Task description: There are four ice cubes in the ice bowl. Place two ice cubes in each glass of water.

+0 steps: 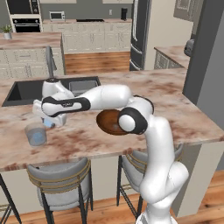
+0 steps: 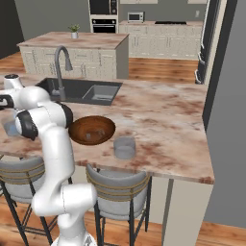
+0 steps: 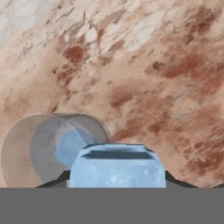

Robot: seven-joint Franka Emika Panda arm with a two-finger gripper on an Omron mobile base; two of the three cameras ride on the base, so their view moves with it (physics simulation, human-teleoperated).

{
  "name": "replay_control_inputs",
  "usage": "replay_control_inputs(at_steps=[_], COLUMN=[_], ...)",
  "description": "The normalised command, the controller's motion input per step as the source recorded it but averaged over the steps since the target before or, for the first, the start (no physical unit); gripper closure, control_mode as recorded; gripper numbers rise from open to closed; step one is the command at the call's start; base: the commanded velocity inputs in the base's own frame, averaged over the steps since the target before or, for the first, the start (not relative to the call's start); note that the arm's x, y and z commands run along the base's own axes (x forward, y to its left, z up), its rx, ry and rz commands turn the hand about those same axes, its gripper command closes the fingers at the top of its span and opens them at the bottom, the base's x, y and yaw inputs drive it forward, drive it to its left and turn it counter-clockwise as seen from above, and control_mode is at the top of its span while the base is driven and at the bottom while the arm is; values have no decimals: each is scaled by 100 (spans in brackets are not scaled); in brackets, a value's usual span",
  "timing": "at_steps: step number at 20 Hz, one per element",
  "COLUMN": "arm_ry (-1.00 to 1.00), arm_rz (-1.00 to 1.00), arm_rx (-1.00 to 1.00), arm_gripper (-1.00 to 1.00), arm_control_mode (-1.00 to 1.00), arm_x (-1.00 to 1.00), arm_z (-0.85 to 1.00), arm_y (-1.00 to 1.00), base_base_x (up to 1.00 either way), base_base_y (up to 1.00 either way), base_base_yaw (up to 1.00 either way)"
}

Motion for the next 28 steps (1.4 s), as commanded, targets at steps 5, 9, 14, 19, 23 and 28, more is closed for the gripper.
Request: replay_control_inputs(at_steps=[5,9,14,19,23,28], arm_ry=[-3,-2,0,-3,-9,-6], arm_rz=[0,0,1,5,8,8], arm_rx=[1,1,1,1,5,9], arm_gripper=[100,100,100,100,100,100], arm_control_mode=[-100,-100,-100,-100,-100,-100], arm_x=[27,18,17,14,1,0], arm_z=[0,0,-1,-1,-4,-23], arm_y=[6,21,27,14,5,0], base_base_x=[0,0,0,0,0,0], base_base_y=[0,0,0,0,0,0], base_base_yaw=[0,0,0,0,0,0])
